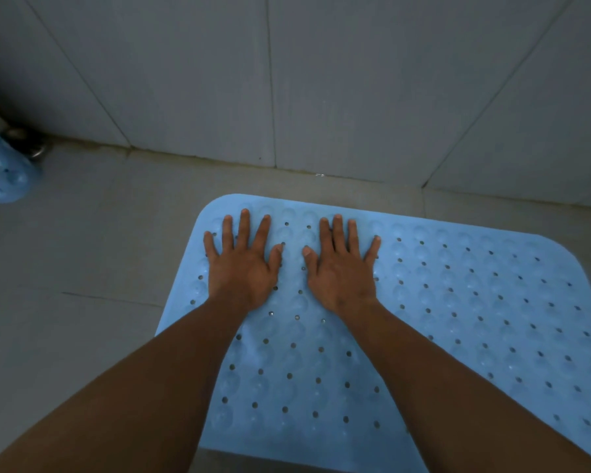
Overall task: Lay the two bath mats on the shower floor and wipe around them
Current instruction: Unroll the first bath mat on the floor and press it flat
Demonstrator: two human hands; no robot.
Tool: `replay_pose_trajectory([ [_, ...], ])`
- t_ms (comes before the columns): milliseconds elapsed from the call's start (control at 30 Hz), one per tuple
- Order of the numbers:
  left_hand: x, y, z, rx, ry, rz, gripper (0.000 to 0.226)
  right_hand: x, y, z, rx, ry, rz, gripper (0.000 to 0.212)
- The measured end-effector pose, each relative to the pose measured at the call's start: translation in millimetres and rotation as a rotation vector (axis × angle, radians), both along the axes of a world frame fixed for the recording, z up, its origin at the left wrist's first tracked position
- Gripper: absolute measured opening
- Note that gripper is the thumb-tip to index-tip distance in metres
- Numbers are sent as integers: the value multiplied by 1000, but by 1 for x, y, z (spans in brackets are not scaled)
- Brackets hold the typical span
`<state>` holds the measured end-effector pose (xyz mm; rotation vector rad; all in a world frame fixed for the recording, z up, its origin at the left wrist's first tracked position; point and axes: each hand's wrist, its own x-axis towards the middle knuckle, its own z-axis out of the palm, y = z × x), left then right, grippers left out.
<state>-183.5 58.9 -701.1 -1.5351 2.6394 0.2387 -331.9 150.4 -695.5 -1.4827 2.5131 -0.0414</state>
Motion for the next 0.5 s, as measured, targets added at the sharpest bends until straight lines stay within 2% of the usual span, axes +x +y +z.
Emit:
replay_pose_trajectory([
  [233, 2, 1, -3, -36, 23, -16, 66, 1, 2, -7, -42, 17, -14, 69],
  [500, 2, 0, 3, 17, 11, -28, 64, -5, 3, 6, 14, -105, 7, 69],
])
